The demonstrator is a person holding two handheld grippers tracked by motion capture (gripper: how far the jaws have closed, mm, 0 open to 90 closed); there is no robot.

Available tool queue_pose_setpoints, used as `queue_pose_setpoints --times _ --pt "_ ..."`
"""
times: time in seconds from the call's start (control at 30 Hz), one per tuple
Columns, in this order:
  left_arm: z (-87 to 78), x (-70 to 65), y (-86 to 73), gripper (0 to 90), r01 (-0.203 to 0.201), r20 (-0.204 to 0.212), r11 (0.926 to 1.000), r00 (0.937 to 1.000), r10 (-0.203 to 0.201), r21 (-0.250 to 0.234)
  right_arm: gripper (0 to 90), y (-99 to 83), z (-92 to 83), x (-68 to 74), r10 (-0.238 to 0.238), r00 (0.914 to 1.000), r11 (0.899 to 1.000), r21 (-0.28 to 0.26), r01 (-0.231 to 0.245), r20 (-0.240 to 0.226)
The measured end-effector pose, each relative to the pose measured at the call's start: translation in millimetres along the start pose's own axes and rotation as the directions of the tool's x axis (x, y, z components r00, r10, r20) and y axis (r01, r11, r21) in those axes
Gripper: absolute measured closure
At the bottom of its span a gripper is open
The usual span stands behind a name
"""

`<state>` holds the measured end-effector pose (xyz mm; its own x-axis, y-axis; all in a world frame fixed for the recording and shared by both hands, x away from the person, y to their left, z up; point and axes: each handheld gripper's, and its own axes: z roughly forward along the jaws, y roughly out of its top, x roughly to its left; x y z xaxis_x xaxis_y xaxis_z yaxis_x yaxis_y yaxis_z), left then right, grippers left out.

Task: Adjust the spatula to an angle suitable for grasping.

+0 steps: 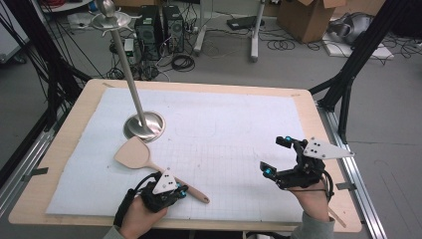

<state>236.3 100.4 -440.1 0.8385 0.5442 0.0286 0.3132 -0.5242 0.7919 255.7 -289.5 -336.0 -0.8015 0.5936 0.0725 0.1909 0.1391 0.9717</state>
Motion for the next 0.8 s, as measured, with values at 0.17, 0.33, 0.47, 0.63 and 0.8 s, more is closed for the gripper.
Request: queue_pose_setpoints --times 0.17,0.33,0.47,0.63,0.8 --pt "7.6 4.6 5.6 89.6 0.015 -0.002 0.9999 0.9999 -0.015 0.003 1.2 -0.1 -1.2 -0.7 0.003 1.0 1.0 -0.001 -0.003 0.002" --pt "15.3 10.9 11.0 89.6 0.034 0.0 0.9993 0.9994 -0.034 0.013 1.3 -0.4 -1.3 -1.3 0.003 1.0 1.0 -0.003 -0.003 0.002" --pt "20.1 13.3 15.2 89.6 0.036 -0.009 0.9991 0.9993 -0.035 0.024 1.2 -0.2 -1.2 -1.2 0.001 1.0 1.0 -0.004 -0.001 0.001" --pt "25.7 16.6 20.9 89.6 0.035 -0.021 0.9987 0.9992 -0.035 0.036 1.3 -0.4 -1.7 -1.0 0.008 1.0 1.0 -0.002 -0.008 0.0" --pt "31.0 20.4 24.9 89.6 0.042 -0.031 0.9984 0.9987 -0.041 0.038 1.2 -0.3 -1.7 -1.1 0.009 1.0 1.0 -0.002 -0.009 -0.002"
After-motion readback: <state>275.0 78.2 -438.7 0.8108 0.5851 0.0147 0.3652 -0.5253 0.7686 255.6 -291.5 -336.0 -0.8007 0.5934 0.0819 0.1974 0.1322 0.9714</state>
